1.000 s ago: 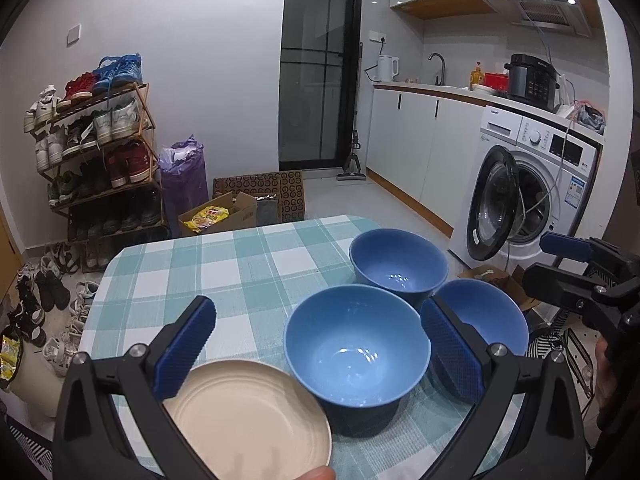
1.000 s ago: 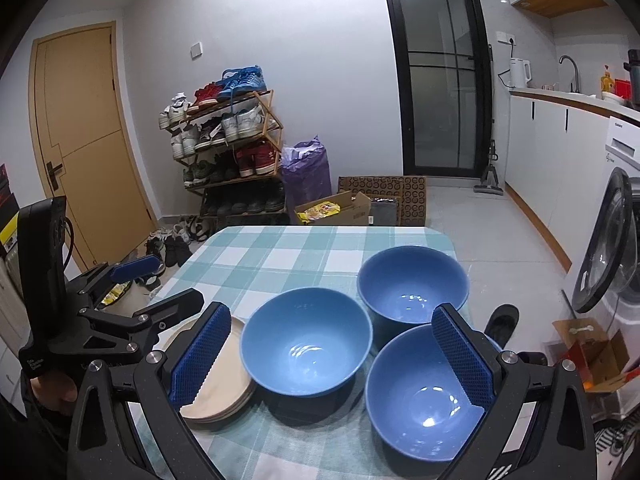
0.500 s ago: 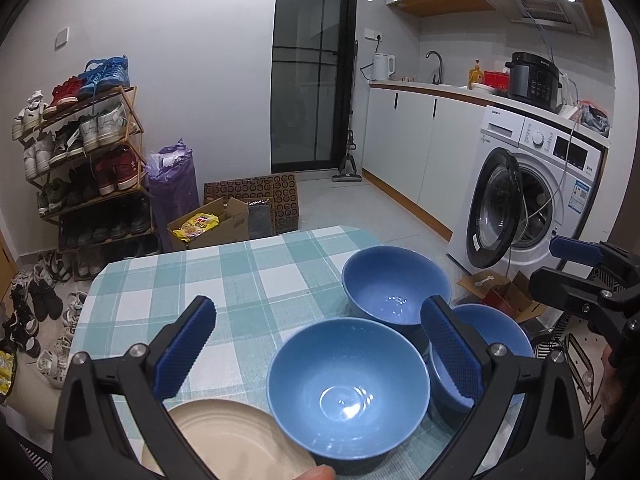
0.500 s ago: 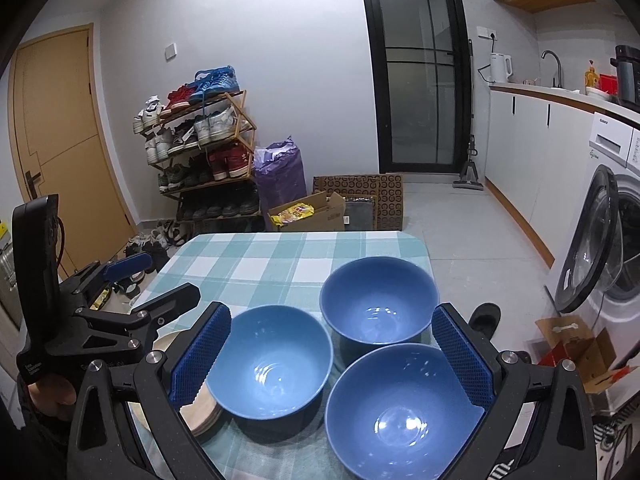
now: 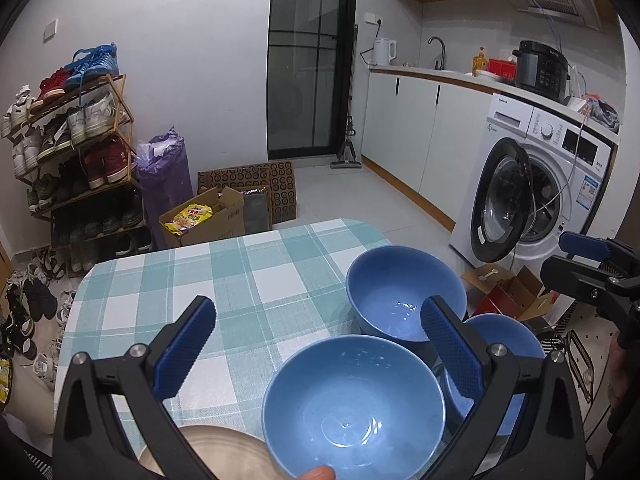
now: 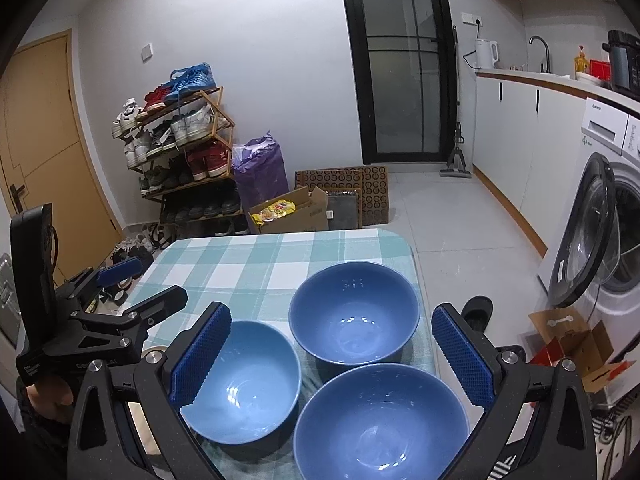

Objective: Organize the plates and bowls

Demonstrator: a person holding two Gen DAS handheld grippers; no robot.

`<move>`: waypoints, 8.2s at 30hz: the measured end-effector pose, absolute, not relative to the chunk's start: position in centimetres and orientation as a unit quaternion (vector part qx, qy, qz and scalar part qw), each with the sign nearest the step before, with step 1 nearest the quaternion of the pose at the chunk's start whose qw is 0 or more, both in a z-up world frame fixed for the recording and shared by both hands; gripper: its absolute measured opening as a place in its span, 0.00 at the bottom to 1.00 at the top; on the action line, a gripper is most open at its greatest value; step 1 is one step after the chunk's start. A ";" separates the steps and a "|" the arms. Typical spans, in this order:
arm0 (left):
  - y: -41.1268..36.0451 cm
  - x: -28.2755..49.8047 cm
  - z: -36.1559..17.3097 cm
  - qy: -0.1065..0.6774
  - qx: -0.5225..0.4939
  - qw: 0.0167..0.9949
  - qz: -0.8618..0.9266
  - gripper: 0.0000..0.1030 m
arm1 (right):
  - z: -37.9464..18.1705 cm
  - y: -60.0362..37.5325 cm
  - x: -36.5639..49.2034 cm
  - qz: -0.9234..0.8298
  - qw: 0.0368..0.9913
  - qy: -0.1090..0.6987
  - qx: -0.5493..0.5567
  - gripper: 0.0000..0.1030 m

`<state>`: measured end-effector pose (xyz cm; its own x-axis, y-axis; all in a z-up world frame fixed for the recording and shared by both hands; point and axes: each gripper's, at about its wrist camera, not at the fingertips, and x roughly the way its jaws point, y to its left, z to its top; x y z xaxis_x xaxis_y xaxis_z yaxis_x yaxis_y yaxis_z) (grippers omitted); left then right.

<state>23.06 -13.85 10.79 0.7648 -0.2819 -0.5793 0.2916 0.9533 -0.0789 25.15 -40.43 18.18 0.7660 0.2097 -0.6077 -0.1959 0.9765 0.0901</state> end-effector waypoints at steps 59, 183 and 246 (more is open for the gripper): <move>-21.6 34.3 1.8 0.423 0.064 0.879 -0.212 0.93 | 4.6 -47.5 38.8 0.040 0.872 0.483 0.070 0.99; -14.0 22.4 8.3 0.340 0.023 0.917 -0.208 0.22 | 13.4 -38.4 24.5 0.109 0.916 0.386 -0.028 0.27; -10.0 19.5 1.6 0.388 0.028 0.909 -0.149 0.22 | 5.0 -32.3 22.5 0.114 0.897 0.424 -0.050 0.27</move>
